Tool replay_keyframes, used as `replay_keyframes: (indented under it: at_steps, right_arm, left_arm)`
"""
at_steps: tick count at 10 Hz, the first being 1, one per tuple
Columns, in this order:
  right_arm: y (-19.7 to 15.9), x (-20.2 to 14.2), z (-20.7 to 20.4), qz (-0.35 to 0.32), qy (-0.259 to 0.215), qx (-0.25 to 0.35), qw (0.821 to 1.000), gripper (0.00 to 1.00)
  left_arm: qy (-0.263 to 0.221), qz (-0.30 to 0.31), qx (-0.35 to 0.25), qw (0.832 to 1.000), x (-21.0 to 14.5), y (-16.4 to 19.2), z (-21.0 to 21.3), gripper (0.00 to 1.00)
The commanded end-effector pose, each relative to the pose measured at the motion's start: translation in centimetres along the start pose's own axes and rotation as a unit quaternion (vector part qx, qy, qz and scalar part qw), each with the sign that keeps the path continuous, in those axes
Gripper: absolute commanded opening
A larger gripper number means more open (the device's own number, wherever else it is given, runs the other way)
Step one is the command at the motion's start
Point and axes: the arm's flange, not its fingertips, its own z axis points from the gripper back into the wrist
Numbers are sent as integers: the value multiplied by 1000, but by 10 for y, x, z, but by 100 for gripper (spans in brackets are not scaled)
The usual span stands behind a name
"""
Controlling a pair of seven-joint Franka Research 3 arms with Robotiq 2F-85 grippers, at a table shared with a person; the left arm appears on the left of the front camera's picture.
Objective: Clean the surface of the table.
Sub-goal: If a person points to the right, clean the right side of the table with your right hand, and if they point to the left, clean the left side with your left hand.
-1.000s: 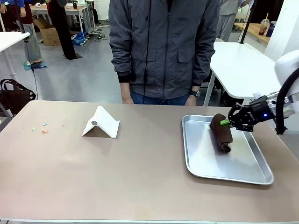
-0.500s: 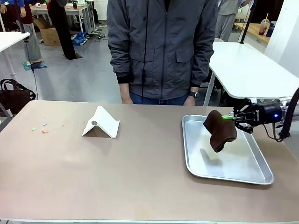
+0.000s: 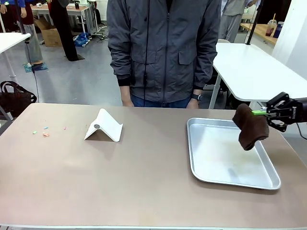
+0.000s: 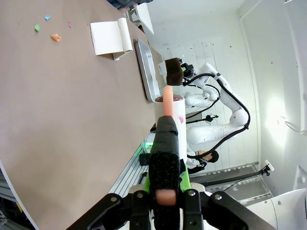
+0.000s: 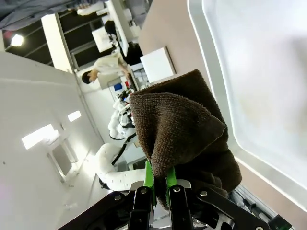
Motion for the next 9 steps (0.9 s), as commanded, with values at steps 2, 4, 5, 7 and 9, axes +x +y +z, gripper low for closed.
replay_keyframes:
  at_steps: [2,4,5,7,9]
  right_arm:
    - [-21,-38,59,39,-44,66,996,11]
    - [-30,-52,81,47,-71,91,992,11]
    - [-34,-52,83,38,-79,92,992,11]
    - [-35,-49,91,26,-79,87,993,11]
    - [-35,-49,91,26,-79,87,993,11]
  left_arm:
    - [2,1,1,1000,-1,-4,1,19]
    - [2,1,1,1000,-1,-4,1,19]
    - [2,1,1,1000,-1,-4,1,19]
    - [2,1,1,1000,-1,-4,1,19]
    - [2,1,1,1000,-1,-4,1,19]
